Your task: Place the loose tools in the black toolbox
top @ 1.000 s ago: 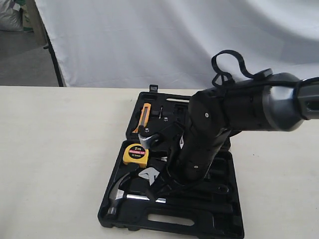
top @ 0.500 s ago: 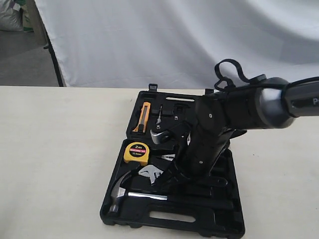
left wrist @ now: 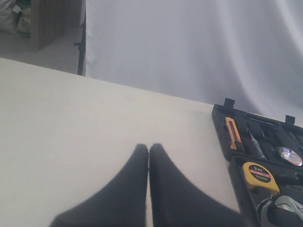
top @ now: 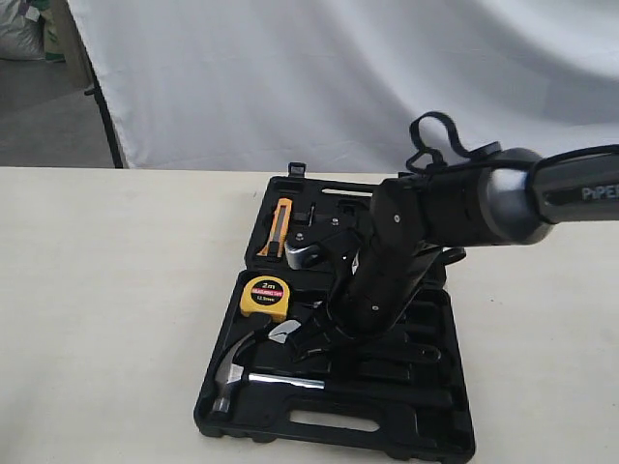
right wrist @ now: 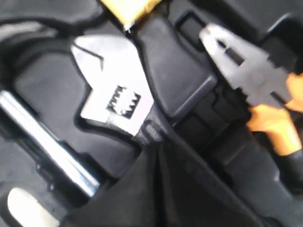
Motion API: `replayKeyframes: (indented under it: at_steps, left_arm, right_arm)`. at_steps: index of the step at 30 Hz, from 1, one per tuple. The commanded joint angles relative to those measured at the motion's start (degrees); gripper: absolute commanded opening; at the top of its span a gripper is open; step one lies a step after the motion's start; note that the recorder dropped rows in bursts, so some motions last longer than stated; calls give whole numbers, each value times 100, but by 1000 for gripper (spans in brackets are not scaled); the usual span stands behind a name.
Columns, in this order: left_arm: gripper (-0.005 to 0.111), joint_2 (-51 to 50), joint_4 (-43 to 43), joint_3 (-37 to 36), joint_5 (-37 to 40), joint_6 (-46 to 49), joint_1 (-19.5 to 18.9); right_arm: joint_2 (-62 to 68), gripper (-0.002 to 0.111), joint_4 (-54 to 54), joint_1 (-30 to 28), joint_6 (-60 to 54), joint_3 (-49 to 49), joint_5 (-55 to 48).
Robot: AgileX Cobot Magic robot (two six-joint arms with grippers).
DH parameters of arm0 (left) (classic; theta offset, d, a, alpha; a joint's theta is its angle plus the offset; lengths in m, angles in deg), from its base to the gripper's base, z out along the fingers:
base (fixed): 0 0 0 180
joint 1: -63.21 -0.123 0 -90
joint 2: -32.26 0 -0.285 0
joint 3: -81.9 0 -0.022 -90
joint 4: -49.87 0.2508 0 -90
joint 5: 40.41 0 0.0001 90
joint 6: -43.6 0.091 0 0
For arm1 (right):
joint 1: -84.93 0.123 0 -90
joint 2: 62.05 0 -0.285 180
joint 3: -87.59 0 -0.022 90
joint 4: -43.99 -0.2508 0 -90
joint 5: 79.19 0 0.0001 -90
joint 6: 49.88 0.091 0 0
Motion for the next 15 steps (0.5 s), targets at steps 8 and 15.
replayKeyframes:
  at_steps: [8, 15]
  left_arm:
    - [1, 18, 25, 15, -41, -27, -145]
    - [1, 18, 25, 15, -41, -27, -145]
  right_arm:
    - [641, 0, 59, -33, -9, 33, -55]
    - [536, 0, 59, -33, -9, 33, -55]
